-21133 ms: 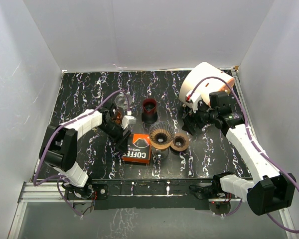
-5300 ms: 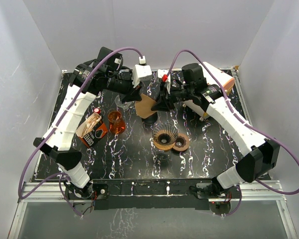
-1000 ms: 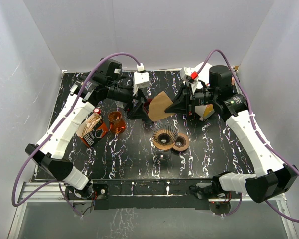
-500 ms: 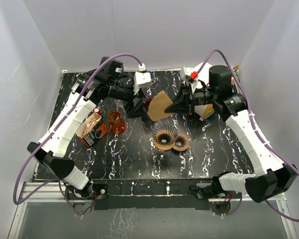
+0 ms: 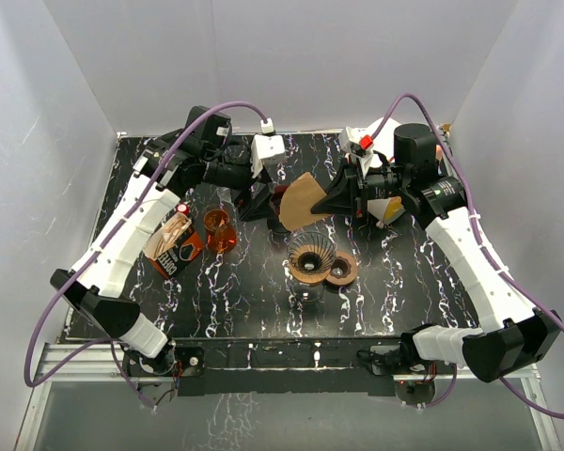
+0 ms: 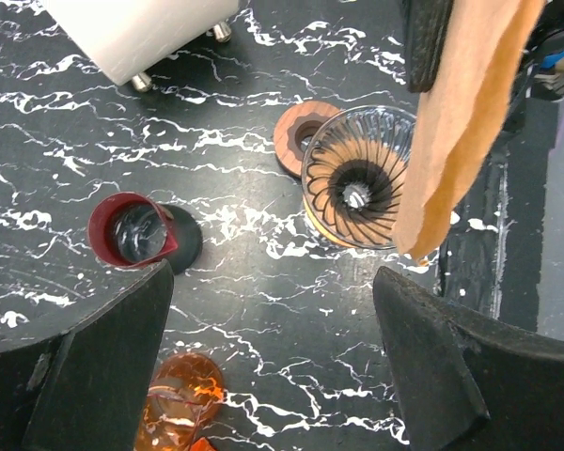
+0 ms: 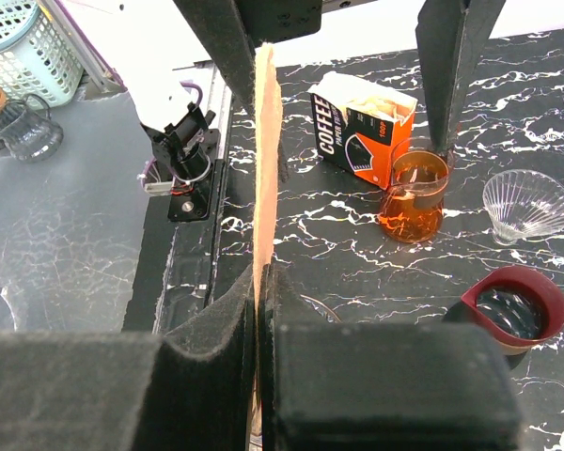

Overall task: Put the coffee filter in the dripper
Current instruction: Place the coffee filter in the coffee dripper.

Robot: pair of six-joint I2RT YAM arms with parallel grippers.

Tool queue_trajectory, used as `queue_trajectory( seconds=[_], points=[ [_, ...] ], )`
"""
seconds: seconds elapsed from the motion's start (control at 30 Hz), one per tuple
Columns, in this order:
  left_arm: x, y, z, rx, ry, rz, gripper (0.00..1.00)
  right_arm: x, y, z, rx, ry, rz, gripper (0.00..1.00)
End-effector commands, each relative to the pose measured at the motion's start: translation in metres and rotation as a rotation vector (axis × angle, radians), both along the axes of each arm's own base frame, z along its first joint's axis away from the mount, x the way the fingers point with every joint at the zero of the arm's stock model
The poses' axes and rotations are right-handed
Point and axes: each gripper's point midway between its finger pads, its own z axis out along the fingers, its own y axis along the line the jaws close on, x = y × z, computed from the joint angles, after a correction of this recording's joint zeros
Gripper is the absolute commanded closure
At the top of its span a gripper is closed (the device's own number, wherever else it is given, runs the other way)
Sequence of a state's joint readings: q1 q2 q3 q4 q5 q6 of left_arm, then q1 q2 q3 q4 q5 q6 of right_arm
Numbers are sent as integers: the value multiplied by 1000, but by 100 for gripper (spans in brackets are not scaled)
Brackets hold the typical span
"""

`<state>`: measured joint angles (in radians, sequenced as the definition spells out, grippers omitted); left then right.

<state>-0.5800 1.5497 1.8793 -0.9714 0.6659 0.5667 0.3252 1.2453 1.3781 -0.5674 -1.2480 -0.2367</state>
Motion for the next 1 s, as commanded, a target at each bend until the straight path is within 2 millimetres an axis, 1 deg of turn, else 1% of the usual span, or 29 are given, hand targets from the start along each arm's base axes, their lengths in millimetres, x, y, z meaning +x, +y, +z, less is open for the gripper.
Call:
queue_trajectory(
  seconds=[0.0, 0.27, 0.53, 0.7, 0.97],
  points=[
    [-14, -11, 22, -87, 19, -65, 15, -2, 0, 8, 13, -44, 6, 100],
    [-20, -15, 23, -107, 51, -88, 16, -1, 0, 7, 13, -43, 2, 100],
    [-21, -15, 25, -108, 56, -98, 16, 3, 1, 5, 6, -44, -14, 100],
    [-17, -18, 25, -117, 57, -87, 17, 1, 1, 7, 11, -45, -1, 100],
    [-9, -26, 30, -144, 58, -71, 22, -3, 2, 8, 19, -42, 16, 100]
  ],
)
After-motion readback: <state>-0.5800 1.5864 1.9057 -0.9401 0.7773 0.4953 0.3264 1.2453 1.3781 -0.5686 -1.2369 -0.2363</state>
